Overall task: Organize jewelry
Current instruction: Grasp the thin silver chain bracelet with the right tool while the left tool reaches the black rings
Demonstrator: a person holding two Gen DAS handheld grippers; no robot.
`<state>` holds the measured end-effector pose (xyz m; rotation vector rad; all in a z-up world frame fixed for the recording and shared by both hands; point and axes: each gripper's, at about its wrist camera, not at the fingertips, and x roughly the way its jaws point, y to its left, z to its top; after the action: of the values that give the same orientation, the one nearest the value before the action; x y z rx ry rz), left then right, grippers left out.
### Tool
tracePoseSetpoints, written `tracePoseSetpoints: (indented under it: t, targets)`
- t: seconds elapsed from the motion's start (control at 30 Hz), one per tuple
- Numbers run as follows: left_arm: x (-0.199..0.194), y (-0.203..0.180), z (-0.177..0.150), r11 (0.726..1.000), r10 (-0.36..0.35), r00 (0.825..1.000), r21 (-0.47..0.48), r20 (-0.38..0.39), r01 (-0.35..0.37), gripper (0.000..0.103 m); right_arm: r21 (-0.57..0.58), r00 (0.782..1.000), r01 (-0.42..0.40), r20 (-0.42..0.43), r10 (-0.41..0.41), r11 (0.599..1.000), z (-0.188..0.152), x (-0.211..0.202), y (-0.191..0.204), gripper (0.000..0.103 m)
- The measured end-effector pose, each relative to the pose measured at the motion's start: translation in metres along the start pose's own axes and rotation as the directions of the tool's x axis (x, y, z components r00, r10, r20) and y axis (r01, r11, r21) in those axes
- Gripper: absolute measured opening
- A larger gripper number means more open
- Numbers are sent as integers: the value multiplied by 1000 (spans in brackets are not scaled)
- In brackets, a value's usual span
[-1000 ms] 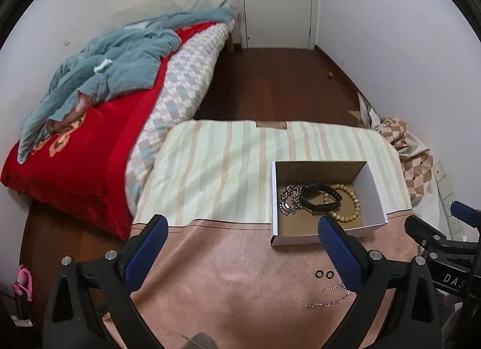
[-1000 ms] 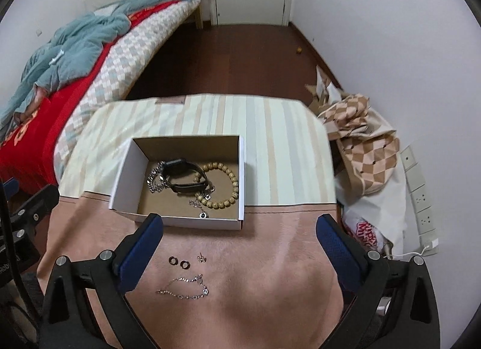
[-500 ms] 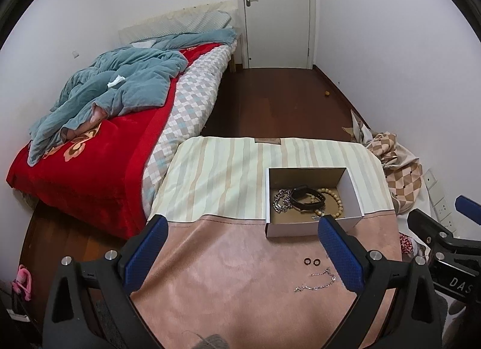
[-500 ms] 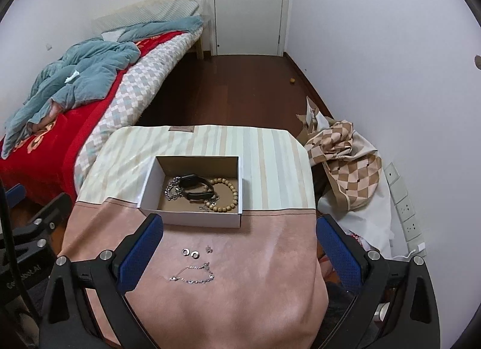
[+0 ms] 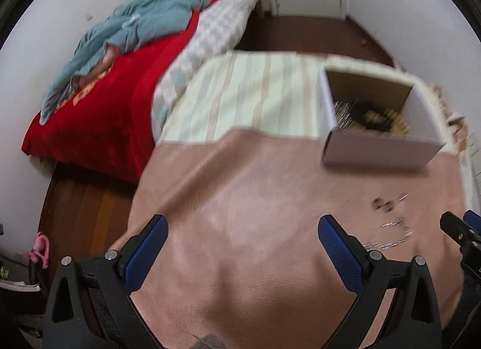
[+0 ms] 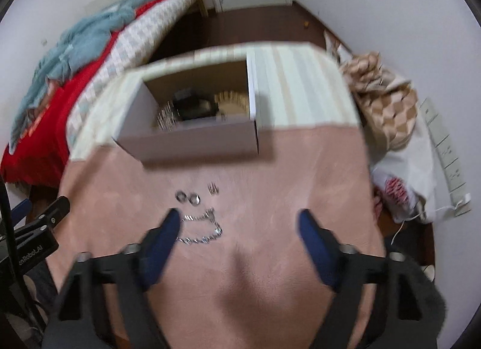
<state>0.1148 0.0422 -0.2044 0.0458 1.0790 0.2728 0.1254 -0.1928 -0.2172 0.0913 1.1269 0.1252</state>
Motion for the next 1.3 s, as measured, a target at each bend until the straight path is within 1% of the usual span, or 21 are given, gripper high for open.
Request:
tracePoseSetpoints:
  t: [0.03,0.07,0.2,0.27,0.3,0.33,0.37,0.4,0.43,0.5,0.57,0.6,0.73,0.83,0.87,0.97,1.0,1.07,1.13,1.23,1.3]
  targets:
    - [6,-1,-2,1000,6,1000,2,-9,-6,102,-6,1000,-5,-13,5,1000,-2,10,1,65]
    - [13,-1,-3,1000,14,1000,4,-21,-14,102,-13,1000,-8,-24,7,1000,-5,19,3,64]
    - [30,-2,-6,1000,26,998,14,-53,-26,102,-56,999,-4,-53,1,998,-17,51,14,61]
    - [36,-3,-7,1000,24,998,19,-64,-23,102,-80,997,14,-70,-19,997,-23,62,19,52]
    - [38,-4,-8,999,24,997,24,-69,-23,102,-103,998,33,-43,-37,994,-25,62,23,48]
    - [39,-5,-8,999,24,997,29,-71,-22,102,-129,998,50,-32,-55,990,-29,63,27,41]
    - [40,-6,-7,999,23,997,32,-72,-21,102,-163,996,87,-14,-91,983,-32,62,32,35]
    - [41,-9,-7,999,19,997,38,-74,-16,102,-183,996,92,-6,-95,979,-35,61,36,26]
    - [41,-12,-6,999,16,997,44,-73,-13,102,-193,996,84,-8,-87,978,-37,60,38,7]
    - [41,-18,-4,998,6,997,57,-70,-2,102,-202,996,83,-18,-88,976,-40,57,38,7]
    - [40,-25,-1,998,-9,998,69,-65,13,102,-163,997,69,-25,-74,984,-41,53,29,7]
    - [39,-31,1,996,-19,998,81,-61,24,102,-146,997,69,-16,-72,987,-41,51,26,7]
    - [36,-52,6,989,-95,994,109,-53,100,102,-52,997,69,22,-68,996,-35,30,-1,7]
    - [39,-72,7,975,-161,985,142,-62,169,101,-9,997,77,32,-76,997,-30,22,-15,7]
    - [43,-81,6,968,-187,980,159,-73,197,101,1,996,81,32,-81,997,-29,21,-19,6]
    - [48,-99,5,952,-221,971,195,-96,236,100,31,996,86,26,-87,996,-27,22,-32,6]
    - [49,-106,4,946,-227,969,217,-95,243,99,36,996,88,26,-89,995,-26,22,-33,6]
    - [50,-115,3,936,-240,966,241,-94,256,88,46,996,85,22,-86,995,-23,24,-42,7]
    - [50,-120,2,931,-249,964,249,-99,266,85,50,996,88,19,-89,995,-18,28,-46,7]
    - [50,-129,0,923,-258,961,267,-100,276,84,59,996,93,11,-94,994,-17,32,-51,7]
    - [52,-132,-1,920,-261,960,275,-102,279,76,65,996,92,7,-93,994,-17,34,-53,7]
